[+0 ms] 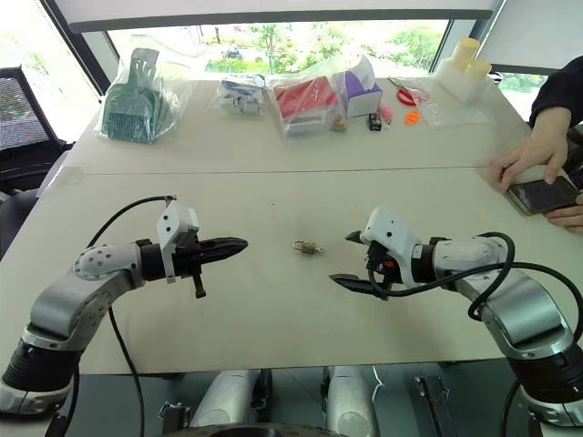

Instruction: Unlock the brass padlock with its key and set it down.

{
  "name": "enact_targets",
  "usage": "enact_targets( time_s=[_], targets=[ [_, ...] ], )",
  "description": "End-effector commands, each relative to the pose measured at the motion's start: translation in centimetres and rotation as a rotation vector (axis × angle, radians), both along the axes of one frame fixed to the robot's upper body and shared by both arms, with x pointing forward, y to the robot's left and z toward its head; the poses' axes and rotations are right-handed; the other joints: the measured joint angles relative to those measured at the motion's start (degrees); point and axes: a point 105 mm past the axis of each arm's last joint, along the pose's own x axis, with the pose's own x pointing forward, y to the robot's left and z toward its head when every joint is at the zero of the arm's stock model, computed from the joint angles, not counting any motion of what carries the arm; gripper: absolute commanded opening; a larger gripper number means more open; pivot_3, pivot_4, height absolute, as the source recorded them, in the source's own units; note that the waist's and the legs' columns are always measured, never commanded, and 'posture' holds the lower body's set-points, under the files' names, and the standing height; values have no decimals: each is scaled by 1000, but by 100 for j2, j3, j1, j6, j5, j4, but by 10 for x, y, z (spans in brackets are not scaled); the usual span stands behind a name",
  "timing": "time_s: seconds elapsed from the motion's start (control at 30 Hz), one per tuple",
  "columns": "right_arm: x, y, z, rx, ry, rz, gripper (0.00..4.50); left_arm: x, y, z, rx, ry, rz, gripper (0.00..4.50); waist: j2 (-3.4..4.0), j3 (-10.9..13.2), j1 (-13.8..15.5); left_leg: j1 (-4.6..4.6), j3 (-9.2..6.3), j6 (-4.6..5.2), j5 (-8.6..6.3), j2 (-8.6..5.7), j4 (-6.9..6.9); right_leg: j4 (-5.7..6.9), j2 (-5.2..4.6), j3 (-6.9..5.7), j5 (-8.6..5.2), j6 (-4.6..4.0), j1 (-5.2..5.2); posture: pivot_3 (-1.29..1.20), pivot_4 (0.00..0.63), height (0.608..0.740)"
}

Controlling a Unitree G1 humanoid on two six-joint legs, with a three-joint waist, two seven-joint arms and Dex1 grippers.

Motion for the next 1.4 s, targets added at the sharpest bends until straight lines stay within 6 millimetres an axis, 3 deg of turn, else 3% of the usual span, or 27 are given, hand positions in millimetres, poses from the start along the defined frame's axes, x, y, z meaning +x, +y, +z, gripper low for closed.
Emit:
enact_targets(
  time_s=[0.03, 0.67, 1.03, 1.13, 1.33, 1.37, 1.4],
  targets=[
    [-2, 2, 13, -3, -54, 16, 4381, 2, -4, 12, -14, -46, -28, 0, 0, 0, 1, 0, 0, 0, 0, 0, 0, 0, 0, 0, 0, 0, 0, 0, 150, 740],
    [0, -1, 15, -20, -79, 0, 4381, 9, -14, 9, 29, -67, -133, 0, -1, 0, 7, -1, 1, 0, 0, -1, 1, 0, 0, 0, 0, 1, 1, 0, 150, 740],
    [-5, -3, 14, -38, -96, -16, 4381, 5, -36, -19, 100, -46, -337, 0, -2, 1, 2, -1, 4, 0, 0, -1, 1, -1, 0, 0, 1, 1, 0, 0, 150, 740],
    [-5, -2, 15, -31, -108, -34, 4500, 16, -47, -22, 80, -56, -341, 873, -3, 1, 41, -1, 1, 0, 0, -1, 2, 0, -1, 0, 1, 1, 1, 0, 150, 740],
    [-9, -3, 15, -27, -120, -68, 4500, 35, -63, -23, 85, -103, -387, 3873, -3, 0, 135, -1, 5, 1, 0, -8, 5, 0, 1, 0, 2, 3, 1, 0, 150, 740],
    [-9, -2, 15, -24, -122, -74, 4500, 38, -66, -26, 100, -121, -405, 4308, -3, 0, 140, -2, 5, 1, 0, -10, 5, 1, 1, 0, 3, 3, 1, 0, 150, 740],
    [-10, -2, 15, -21, -124, -79, 4500, 40, -69, -29, 111, -130, -425, 4472, -3, 0, 144, -1, 5, 1, 0, -11, 5, 1, 1, 0, 3, 4, 1, 0, 150, 740]
  ],
)
